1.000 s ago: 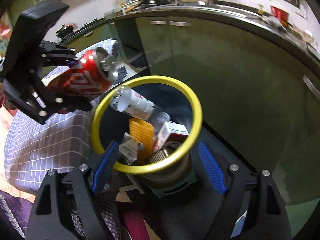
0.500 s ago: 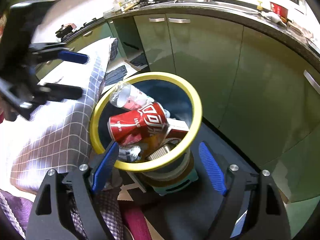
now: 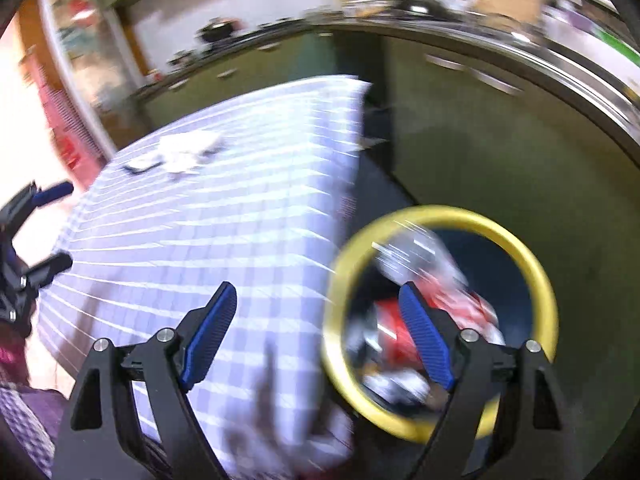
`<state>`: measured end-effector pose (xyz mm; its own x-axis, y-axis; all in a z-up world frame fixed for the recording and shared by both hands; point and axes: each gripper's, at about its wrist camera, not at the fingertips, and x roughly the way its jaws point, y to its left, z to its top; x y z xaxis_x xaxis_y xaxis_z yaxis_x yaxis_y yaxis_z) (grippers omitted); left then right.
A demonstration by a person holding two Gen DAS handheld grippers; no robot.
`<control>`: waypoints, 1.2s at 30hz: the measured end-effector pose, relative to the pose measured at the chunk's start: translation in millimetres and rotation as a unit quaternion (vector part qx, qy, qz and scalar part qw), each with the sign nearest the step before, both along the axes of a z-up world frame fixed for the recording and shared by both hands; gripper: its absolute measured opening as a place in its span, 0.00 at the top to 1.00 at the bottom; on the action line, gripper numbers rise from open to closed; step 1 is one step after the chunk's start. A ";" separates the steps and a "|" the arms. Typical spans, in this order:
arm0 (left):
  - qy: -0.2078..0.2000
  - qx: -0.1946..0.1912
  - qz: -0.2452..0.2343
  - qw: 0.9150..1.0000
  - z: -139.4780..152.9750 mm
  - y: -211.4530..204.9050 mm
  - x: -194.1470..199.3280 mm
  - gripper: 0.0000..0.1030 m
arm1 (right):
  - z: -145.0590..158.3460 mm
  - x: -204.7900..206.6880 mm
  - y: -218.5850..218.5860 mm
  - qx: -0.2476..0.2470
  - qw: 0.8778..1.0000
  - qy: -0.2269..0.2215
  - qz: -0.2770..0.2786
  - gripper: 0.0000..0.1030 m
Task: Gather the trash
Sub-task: 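Grasp the white tissues with the right gripper, then carry the tissues over the bin and open the right gripper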
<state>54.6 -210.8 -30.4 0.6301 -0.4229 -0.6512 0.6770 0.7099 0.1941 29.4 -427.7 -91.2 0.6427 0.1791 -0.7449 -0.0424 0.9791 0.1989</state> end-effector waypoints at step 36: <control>0.019 -0.046 0.184 0.982 -57.3 147.2 3.3 0.05 | -30.7 295.7 206.8 -0.028 0.988 0.091 0.123 0.87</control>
<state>57.9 -63.7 -87.7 0.7280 -0.2289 -0.6462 0.3762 0.9214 0.0974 325.2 -220.9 -121.9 0.4400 0.2684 -0.8569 -0.2482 0.9535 0.1712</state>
